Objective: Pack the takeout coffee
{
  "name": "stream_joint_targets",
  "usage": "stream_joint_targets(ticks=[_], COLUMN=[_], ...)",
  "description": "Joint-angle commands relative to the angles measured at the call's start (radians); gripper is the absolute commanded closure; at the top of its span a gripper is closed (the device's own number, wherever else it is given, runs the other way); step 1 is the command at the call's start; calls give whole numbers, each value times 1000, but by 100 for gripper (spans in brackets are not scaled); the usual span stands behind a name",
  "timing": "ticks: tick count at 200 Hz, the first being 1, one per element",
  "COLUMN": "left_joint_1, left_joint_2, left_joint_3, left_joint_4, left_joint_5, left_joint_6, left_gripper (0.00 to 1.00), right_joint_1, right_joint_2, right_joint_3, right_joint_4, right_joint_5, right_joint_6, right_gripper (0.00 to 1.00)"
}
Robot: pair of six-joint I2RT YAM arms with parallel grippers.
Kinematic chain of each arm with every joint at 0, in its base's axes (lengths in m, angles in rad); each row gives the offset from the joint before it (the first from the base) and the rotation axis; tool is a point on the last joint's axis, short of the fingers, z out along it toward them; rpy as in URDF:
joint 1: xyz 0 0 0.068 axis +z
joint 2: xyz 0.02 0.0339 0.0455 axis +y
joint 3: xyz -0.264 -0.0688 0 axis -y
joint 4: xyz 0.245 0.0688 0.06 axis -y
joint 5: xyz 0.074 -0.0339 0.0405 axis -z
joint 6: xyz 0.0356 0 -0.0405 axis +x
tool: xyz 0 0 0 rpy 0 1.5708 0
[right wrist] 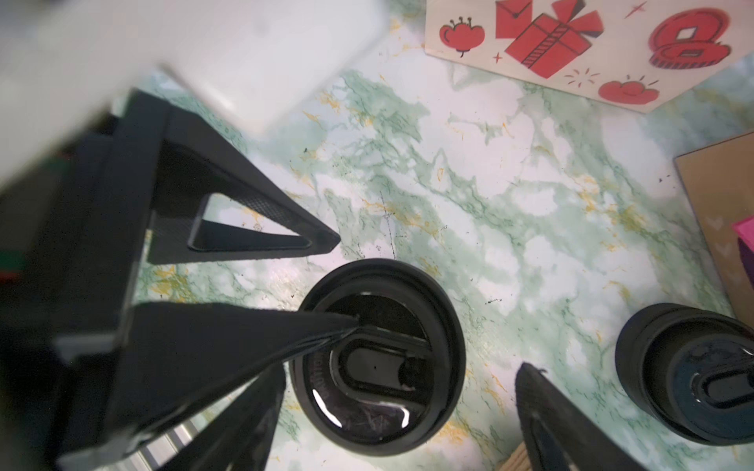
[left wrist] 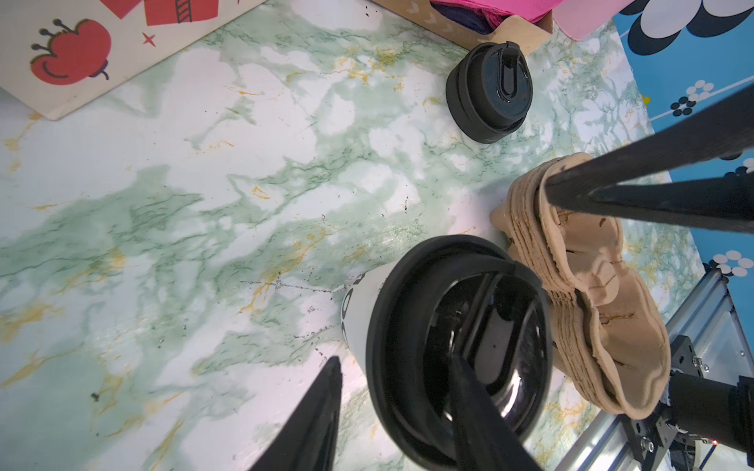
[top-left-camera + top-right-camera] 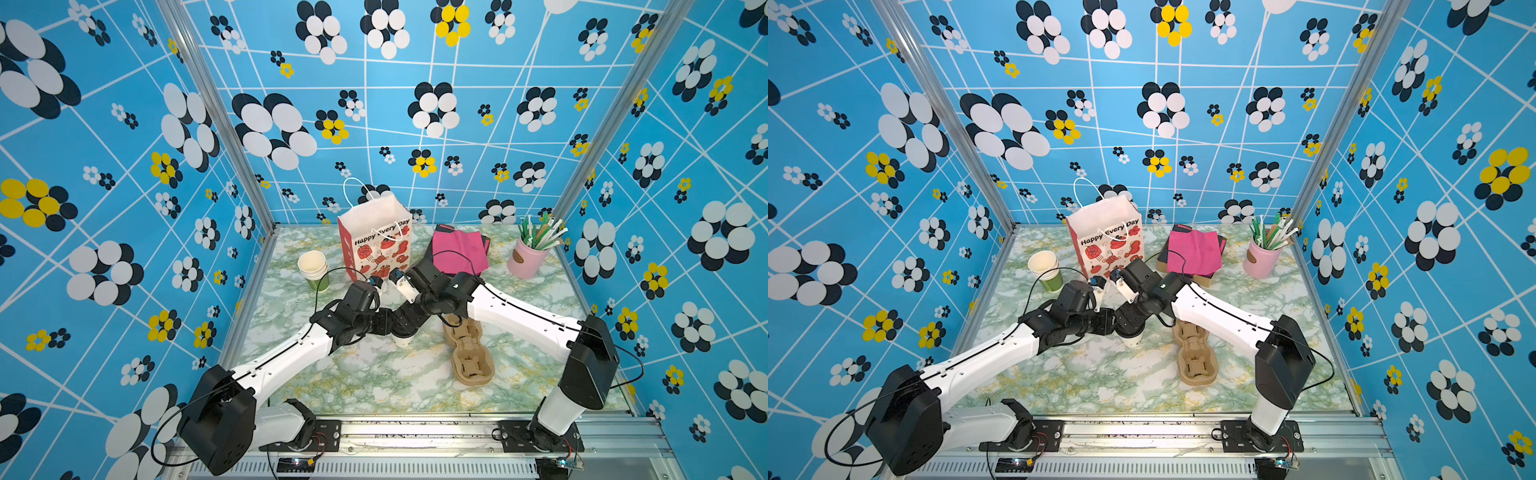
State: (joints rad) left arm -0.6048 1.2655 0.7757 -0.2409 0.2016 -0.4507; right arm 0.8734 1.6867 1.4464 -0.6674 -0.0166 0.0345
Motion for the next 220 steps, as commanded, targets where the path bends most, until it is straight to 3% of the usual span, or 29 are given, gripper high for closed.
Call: stream_joint_targets(ticks=[1, 41, 107, 142, 220], left_joint_1=[-23, -22, -14, 12, 33], left_joint_2=[36, 19, 36, 50, 192], left_joint_3=[-32, 29, 204, 258, 315], left_joint_4=[-214, -202, -216, -220, -256], left_joint_5=[-5, 17, 32, 47, 62], left_joint_6=[36, 13, 40, 69, 144], left_gripper=[56, 56, 40, 37, 50], right_joint_1=[-16, -45, -65, -69, -68], right_joint_2=[-59, -75, -71, -68, -14], right_joint_3=[-32, -53, -78, -88, -76], right_joint_4=[25, 16, -13, -33, -69], right_joint_5=[24, 55, 66, 73, 85], right_joint_6=[12, 40, 65, 67, 61], right_gripper=[6, 3, 2, 1, 1])
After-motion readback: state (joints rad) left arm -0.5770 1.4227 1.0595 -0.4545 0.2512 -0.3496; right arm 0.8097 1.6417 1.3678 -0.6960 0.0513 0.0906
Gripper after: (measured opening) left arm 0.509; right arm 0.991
